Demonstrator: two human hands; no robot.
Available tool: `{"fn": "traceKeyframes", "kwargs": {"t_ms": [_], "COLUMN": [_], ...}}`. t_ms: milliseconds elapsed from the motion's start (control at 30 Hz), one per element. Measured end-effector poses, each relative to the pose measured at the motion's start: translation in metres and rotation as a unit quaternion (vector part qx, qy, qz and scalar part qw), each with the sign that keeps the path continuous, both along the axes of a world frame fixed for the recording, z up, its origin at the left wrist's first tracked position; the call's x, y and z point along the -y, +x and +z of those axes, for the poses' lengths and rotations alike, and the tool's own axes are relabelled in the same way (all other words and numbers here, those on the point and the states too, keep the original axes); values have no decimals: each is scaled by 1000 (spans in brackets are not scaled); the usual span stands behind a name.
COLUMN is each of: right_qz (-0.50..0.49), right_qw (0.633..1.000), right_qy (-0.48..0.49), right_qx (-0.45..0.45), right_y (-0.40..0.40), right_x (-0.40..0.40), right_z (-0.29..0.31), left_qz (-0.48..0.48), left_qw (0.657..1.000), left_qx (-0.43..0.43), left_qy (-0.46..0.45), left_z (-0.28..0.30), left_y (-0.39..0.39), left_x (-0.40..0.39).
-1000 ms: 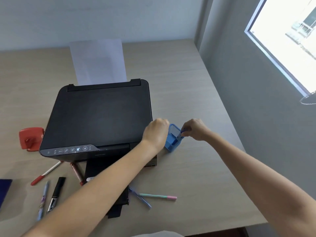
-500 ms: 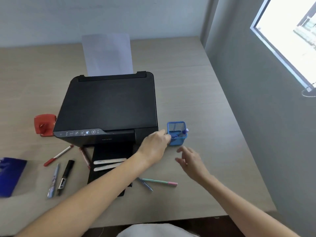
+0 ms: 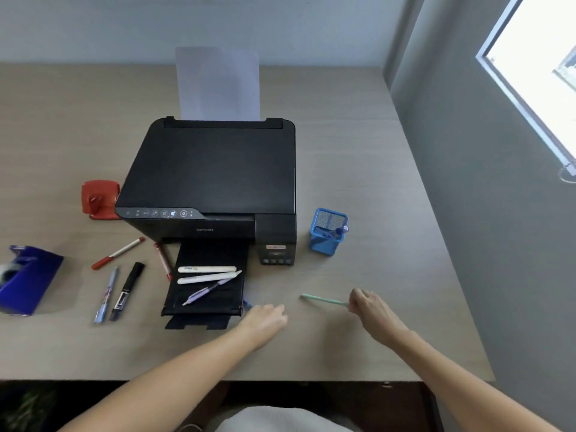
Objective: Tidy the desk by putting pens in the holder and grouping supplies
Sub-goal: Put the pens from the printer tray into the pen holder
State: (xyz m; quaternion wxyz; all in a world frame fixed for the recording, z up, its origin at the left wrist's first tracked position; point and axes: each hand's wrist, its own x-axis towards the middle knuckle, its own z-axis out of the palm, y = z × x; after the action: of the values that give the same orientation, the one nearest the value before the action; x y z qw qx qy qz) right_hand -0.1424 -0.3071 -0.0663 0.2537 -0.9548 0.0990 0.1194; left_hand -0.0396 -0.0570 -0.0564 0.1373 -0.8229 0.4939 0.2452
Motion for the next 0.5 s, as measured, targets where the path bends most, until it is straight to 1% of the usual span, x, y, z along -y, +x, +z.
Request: {"fn": "traceKeyframes", "kwargs": {"t_ms": [67,100,167,200,233,267,333,367,400,433,467,500], "right_qz": [-40,-66,-151,-194,-229,-252,-267,-264,-257,-250,-244,-241], "right_qw": [997,992,971,956,944,935,930,932,936,941,944,946], "right_qy": [32,33,35,33,33,33,40,44,42,40,39,39], "right_qx": [59,99,182,216,238,248,249,242,235,226,219,213], "right_y": [-6,-7,-2,5,14,24,50,62,73,82,90,96], "right_x": [12,18,28,33,38,43,51,54,55,55,54,53], "right_z": [15,23,44,56,66,73,81,82,82,82,81,81], "left_qz": [-11,-12,-12,4,28,58,127,163,194,218,238,257], "left_qw": [1000,999,992,982,963,937,866,831,803,785,775,772], "left_qx": [1,6,19,16,3,-12,-29,-30,-25,-17,-10,-7], "left_qy": [-9,-33,-122,-189,-267,-345,-482,-532,-563,-580,-585,-581], "left_z": [1,4,19,32,48,66,105,120,131,138,139,137], "left_y": [2,3,7,9,11,14,25,33,43,53,62,70], "left_x": [3,6,17,24,33,43,64,74,84,94,104,113]}}
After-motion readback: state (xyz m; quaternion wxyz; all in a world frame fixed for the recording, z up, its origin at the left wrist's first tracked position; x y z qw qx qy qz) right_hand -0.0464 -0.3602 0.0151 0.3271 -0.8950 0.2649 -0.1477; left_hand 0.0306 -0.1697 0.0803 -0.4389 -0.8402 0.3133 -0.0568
